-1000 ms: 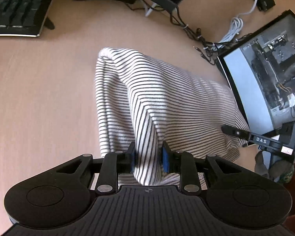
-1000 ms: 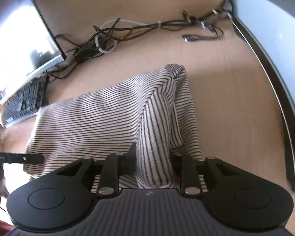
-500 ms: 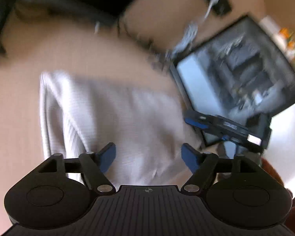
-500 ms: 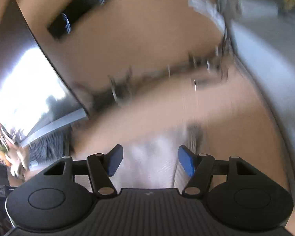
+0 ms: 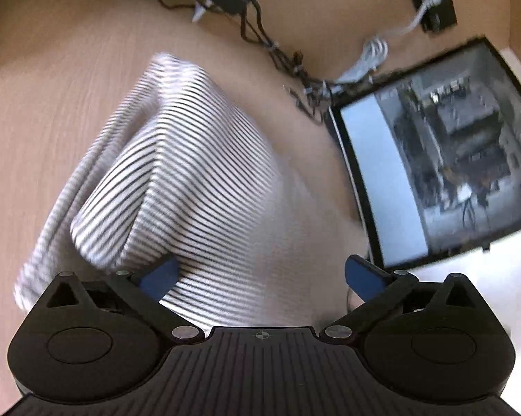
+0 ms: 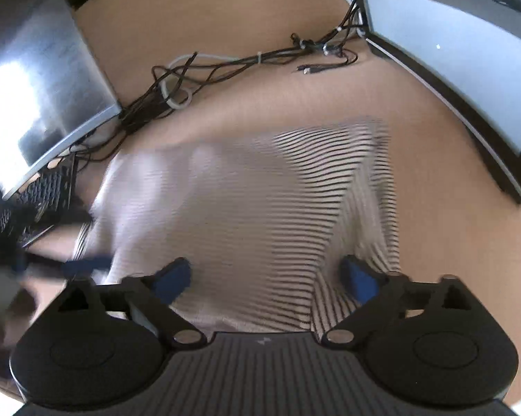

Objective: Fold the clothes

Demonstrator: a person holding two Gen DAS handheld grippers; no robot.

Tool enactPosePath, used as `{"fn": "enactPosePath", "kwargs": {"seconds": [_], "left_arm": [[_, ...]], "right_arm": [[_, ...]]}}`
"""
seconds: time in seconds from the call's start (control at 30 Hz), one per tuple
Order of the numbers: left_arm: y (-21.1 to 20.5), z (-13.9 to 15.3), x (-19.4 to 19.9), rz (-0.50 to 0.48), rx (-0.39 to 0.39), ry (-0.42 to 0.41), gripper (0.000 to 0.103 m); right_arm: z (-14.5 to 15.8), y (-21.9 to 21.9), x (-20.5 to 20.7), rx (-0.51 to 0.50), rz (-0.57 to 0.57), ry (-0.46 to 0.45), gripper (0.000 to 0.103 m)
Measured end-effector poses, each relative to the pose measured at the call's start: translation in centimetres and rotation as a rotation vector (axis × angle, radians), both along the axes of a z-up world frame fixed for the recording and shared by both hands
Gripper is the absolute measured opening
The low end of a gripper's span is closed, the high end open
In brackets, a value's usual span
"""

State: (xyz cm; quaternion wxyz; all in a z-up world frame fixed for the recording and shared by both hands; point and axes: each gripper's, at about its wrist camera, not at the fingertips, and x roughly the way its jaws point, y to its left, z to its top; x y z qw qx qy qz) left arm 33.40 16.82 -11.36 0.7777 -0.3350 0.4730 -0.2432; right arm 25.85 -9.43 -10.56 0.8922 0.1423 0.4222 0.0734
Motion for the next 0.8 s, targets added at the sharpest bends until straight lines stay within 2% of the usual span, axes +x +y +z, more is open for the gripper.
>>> {"fn": "enactPosePath", "kwargs": {"seconds": [0.07,0.13,0.2,0.33,0.37,0.5,0.53,0.57,0.6,0.63,0.73,0.77,0.8], "left_arm": [[-0.3,0.1,0.4,0.004,0.015,-0.013,0.103],[-1.0,0.7,0.0,-0.003,0.071,-0.051,0.103],[-1.9,1.4,-1.2,-0.016,0.146,-0.132,0.103],[-3.4,3.3,-3.5,-0.046,0.202,-0.278,0.103],[-3.9,4.3,-4.3,-0.04,0.258,-0.352,0.103],[-6.3,8.8,-9.2,0.038,0.607,-0.767,0.103],[-6.7,9.6,-10.3,0.077,0.674,-0.852,0.103],[-6.9,10.4,-11.0,0.125,0.712,-0.902,0.103],[-6.7,11.0,-11.3,0.174,0.69,-0.906,0.103],[-6.0,11.6,-11.3,0.217,0.615,-0.868,0.103],[-3.1,11.6,-9.7,0.285,0.267,-0.607,0.103],[-2.5,11.1,-9.3,0.303,0.179,-0.533,0.103],[-2.3,10.5,-9.2,0.322,0.136,-0.48,0.103]], "right_arm": [[0.4,1.3,-0.7,-0.05,0.018,0.006,0.103],[1.7,1.4,-1.4,-0.082,0.032,-0.01,0.103],[2.9,1.5,-2.2,-0.113,0.045,-0.026,0.103],[6.0,0.4,-2.7,-0.235,0.036,-0.139,0.103],[6.5,0.1,-2.3,-0.275,0.041,-0.167,0.103],[6.9,-0.8,0.4,-0.365,0.051,-0.192,0.103],[7.0,-0.8,0.7,-0.37,0.061,-0.201,0.103],[6.8,-0.8,0.9,-0.372,0.086,-0.223,0.103],[6.7,-0.7,1.0,-0.374,0.11,-0.245,0.103],[6.5,-0.7,1.2,-0.378,0.129,-0.26,0.103],[4.7,-0.8,2.7,-0.384,0.157,-0.265,0.103],[4.0,-0.8,3.3,-0.379,0.167,-0.264,0.103],[3.3,-0.7,3.9,-0.384,0.176,-0.264,0.103]]}}
